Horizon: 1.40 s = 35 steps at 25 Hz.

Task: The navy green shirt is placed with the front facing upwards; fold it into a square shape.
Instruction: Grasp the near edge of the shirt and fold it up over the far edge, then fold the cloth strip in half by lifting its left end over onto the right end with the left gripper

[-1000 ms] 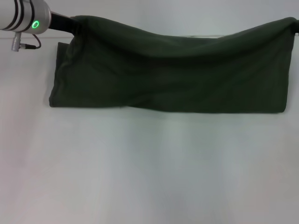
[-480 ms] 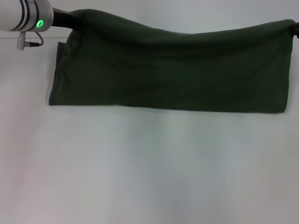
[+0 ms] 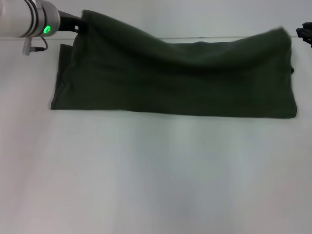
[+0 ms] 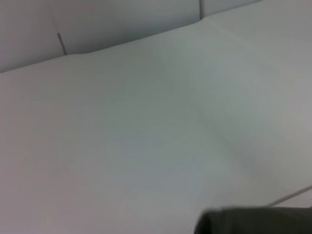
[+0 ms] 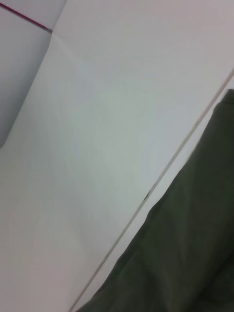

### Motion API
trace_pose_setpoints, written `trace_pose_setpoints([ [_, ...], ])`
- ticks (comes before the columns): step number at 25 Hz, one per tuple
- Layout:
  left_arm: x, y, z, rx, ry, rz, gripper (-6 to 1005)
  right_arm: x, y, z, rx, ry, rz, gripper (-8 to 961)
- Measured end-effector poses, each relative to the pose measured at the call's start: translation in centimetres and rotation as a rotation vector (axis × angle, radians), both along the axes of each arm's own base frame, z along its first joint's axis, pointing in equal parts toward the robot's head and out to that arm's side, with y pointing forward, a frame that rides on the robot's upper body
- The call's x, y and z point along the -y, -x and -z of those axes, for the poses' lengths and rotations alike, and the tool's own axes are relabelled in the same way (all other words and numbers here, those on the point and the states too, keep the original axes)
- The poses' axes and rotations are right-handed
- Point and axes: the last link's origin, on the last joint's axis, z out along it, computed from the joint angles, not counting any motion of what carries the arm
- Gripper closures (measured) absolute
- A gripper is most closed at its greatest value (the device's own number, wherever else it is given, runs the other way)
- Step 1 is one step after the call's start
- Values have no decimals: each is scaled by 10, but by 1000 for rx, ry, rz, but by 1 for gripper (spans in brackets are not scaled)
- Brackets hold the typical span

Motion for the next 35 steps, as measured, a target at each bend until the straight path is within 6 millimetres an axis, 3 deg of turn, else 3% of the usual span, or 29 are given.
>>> trace_pose_setpoints([
  [5,0,9,-9,8,-14,-29,786,-3,2,-1,24,-12,-7,741],
  [9,2,12,-8,10,-11,-37,608,-4,0,-3,27,-25,-4,632],
  [20,17,15,-1,17,96,-55,309,9,-15,-9,5,-55,40,147],
  [24,31,16,-3,88,139,-32,150,21,-17,-14,-30,-69,58,79],
  [29,52,19,-10,242,200,9,100,43,-15,-15,-95,-56,59,44],
  [35,71,36,-22,302,242,-24,100,71,-12,-7,-215,55,50,44],
])
